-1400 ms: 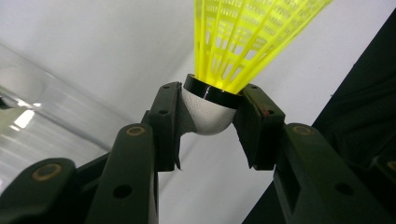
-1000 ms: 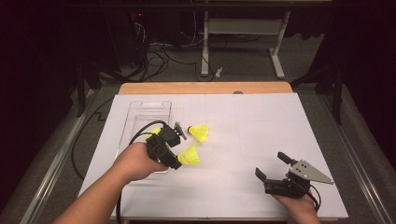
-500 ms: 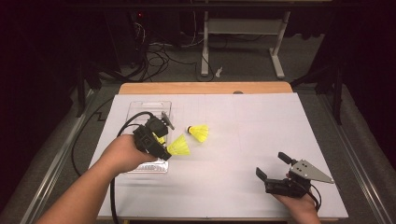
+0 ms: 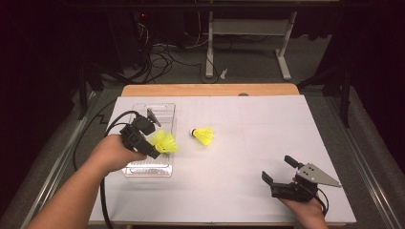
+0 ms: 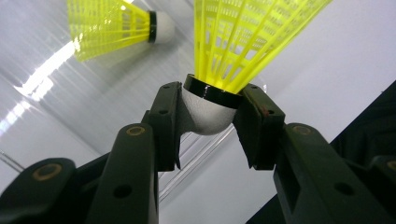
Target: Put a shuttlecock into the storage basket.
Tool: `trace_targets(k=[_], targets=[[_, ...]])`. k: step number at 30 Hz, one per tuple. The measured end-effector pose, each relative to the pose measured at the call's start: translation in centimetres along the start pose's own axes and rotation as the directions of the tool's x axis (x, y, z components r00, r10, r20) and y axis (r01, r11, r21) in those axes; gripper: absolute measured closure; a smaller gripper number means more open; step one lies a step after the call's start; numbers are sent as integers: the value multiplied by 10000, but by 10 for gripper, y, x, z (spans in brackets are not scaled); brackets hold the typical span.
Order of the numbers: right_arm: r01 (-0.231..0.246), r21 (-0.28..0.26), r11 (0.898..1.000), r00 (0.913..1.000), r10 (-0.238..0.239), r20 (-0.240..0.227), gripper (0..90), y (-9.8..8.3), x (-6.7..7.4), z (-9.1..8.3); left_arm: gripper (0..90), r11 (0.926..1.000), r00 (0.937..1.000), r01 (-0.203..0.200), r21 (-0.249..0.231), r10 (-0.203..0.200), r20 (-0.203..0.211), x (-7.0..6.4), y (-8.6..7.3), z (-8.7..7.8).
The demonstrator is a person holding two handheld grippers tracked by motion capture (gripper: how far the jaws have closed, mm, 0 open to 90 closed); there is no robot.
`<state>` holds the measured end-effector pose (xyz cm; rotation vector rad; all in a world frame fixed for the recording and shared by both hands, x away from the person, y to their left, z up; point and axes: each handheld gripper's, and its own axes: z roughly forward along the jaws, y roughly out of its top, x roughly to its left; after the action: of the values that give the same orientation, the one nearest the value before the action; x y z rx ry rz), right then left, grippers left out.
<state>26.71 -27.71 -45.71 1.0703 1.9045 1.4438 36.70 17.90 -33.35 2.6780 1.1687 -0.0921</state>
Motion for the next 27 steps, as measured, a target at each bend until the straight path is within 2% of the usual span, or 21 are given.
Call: trace_targets(k=[6,16,27], targets=[[6,0,10000,10000,-6,-29,4,0,0,0,627,9990,9990,443,25,-443,-77,15,-8,2],[-20,23,10000,10000,21,-23,4,0,0,0,627,9958,9959,902,151,-900,-113,33,-21,8],[-23,35,10000,10000,23,-41,4,0,0,0,627,9893,9893,1455,142,-1453,-107,52,-33,10]])
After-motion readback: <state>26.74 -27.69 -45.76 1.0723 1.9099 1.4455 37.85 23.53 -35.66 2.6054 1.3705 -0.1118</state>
